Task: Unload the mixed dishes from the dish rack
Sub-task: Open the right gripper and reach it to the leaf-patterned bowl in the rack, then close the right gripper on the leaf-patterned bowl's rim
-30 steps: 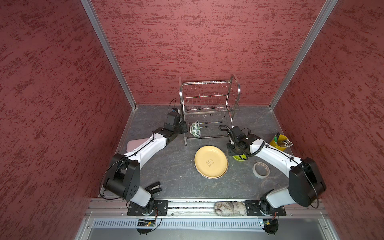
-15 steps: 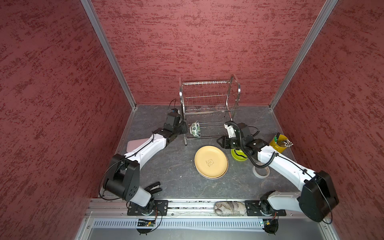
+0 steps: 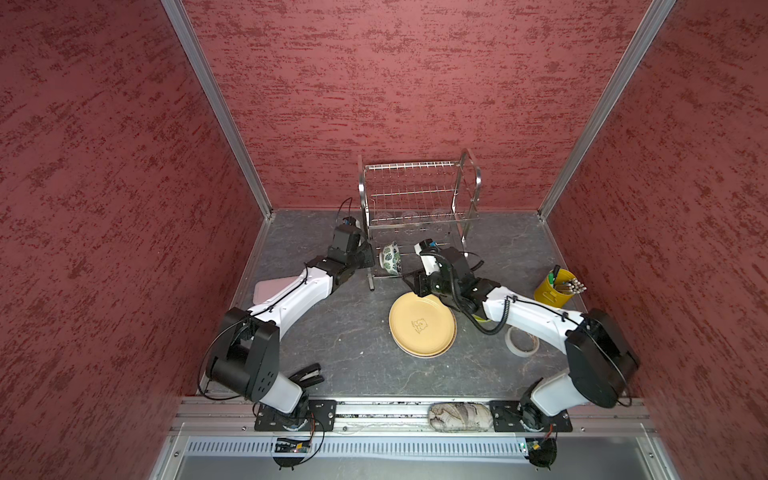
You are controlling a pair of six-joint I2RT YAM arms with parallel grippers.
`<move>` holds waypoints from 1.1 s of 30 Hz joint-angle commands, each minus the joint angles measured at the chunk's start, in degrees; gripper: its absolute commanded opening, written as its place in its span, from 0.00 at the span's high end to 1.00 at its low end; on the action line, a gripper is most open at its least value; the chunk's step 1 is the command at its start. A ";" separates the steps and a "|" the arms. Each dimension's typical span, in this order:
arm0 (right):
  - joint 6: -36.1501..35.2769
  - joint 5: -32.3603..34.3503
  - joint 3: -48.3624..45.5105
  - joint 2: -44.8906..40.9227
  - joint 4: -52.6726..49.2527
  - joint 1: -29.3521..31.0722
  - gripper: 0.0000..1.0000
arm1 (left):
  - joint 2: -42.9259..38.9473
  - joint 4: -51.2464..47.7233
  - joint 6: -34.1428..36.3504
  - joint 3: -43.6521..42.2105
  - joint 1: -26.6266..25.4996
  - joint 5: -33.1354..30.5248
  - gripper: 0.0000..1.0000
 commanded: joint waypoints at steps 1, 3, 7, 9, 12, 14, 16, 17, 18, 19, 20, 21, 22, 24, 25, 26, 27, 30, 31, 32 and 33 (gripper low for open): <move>-3.28 4.36 3.47 3.15 3.85 0.98 0.61 | -0.39 0.45 0.07 -0.31 -0.11 -0.17 0.80; -3.32 5.33 4.75 5.08 4.23 0.96 0.61 | -0.30 0.33 0.07 -0.09 -0.11 -0.22 0.80; -3.93 6.08 6.43 7.87 5.83 0.96 0.62 | -0.38 0.21 0.18 -0.16 -0.11 -0.38 0.80; -4.06 6.43 6.96 8.97 6.81 0.98 0.61 | -0.27 0.17 0.27 -0.21 -0.11 -0.49 0.80; -4.33 7.52 7.25 10.70 8.96 0.94 0.62 | -0.13 0.16 0.26 -0.20 -0.10 -0.44 0.80; -4.58 8.12 7.25 11.47 10.69 0.99 0.62 | 0.10 0.10 0.26 -0.17 -0.08 -0.36 0.80; -5.22 8.04 7.48 12.42 12.41 0.92 0.63 | 0.31 -0.05 0.20 -0.17 -0.05 -0.27 0.80; -5.56 8.06 7.73 12.90 12.93 0.97 0.63 | 0.45 -0.17 0.24 0.00 -0.03 -0.26 0.80; -5.81 8.06 8.07 13.48 13.64 0.94 0.63 | 0.58 -0.41 0.27 0.08 -0.07 -0.40 0.80; -6.19 7.97 8.57 14.14 14.13 0.89 0.63 | 0.74 -0.53 0.31 0.23 -0.02 -0.42 0.80; -6.38 7.89 9.12 14.82 14.44 0.87 0.63 | 0.80 -0.69 0.34 0.29 -0.02 -0.44 0.80; -6.69 7.99 9.67 15.54 14.96 0.88 0.63 | 0.85 -0.81 0.35 0.43 -0.03 -0.47 0.80; -6.96 8.07 10.24 16.23 15.45 0.88 0.64 | 0.91 -0.80 0.35 0.37 -0.07 -0.54 0.80; -6.84 8.04 10.97 17.51 16.91 0.72 0.64 | 0.85 -0.97 0.31 0.41 -0.07 -0.74 0.80; -6.69 8.03 11.19 18.03 17.67 0.59 0.65 | 0.76 -1.06 0.26 0.37 -0.10 -0.79 0.80; -6.57 7.98 11.35 18.60 18.67 0.46 0.65 | 0.68 -1.06 0.20 0.33 -0.11 -0.92 0.80; -6.44 7.90 11.38 19.12 19.89 0.27 0.65 | 0.42 -1.11 0.20 0.14 -0.14 -1.14 0.80; -5.98 7.08 11.55 20.45 22.77 -0.14 0.67 | -0.05 -1.44 0.17 -0.27 -0.11 -1.61 0.80; -5.75 6.77 11.64 20.85 23.48 -0.24 0.67 | -0.20 -1.65 0.18 -0.26 -0.11 -1.83 0.80; -5.40 6.25 11.65 21.21 24.30 -0.41 0.68 | -0.21 -2.00 0.18 -0.17 -0.11 -2.01 0.80; -4.95 5.61 11.56 21.57 25.26 -0.58 0.68 | -0.21 -2.40 0.02 -0.15 -0.11 -2.17 0.80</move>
